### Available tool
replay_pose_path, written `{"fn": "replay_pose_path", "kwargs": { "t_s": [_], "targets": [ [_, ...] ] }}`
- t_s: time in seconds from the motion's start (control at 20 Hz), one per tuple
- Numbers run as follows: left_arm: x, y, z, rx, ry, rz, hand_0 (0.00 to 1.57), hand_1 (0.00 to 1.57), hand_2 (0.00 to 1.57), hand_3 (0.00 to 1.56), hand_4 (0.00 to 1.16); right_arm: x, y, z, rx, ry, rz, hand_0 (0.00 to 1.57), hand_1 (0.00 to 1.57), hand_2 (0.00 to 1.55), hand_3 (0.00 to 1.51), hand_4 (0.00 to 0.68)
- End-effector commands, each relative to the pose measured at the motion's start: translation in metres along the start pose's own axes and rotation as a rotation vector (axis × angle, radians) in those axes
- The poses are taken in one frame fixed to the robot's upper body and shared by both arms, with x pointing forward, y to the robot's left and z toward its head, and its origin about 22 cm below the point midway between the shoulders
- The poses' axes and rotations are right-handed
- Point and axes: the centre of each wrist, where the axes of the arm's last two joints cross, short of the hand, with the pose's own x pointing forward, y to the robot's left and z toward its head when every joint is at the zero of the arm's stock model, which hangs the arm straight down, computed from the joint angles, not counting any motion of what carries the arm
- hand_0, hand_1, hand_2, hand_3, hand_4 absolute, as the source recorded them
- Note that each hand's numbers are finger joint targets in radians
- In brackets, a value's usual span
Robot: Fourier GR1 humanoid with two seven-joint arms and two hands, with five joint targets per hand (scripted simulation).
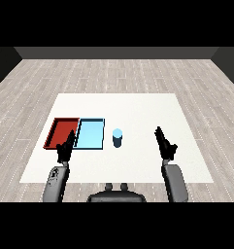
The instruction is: Pick the blue can and put it in the blue box
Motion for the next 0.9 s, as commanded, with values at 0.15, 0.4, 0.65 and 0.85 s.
{"fn": "replay_pose_path", "kwargs": {
  "t_s": [0.15,0.4,0.65,0.85],
  "targets": [
    [0.014,-0.002,-0.008,-0.015,-0.078,0.025,0.00,0.00,0.00,0.00,0.00,0.012,0.050,-0.028,-0.008,-0.012,0.014,0.00,0.00,0.00,0.00,0.000],
    [0.038,-0.013,-0.009,-0.050,-0.496,0.153,0.00,0.00,0.00,0.00,0.00,0.019,0.072,-0.036,0.099,-0.227,-0.174,0.00,0.00,0.00,0.00,0.000],
    [0.031,-0.008,-0.012,-0.054,-0.550,0.164,0.00,0.00,0.00,0.00,0.00,0.016,0.066,-0.060,0.105,-0.250,-0.187,0.00,0.00,0.00,0.00,0.000],
    [0.038,-0.013,-0.007,-0.059,-0.558,0.165,0.00,0.00,0.00,0.00,0.00,0.022,0.064,-0.045,0.096,-0.258,-0.205,0.00,0.00,0.00,0.00,0.000]
  ]
}}
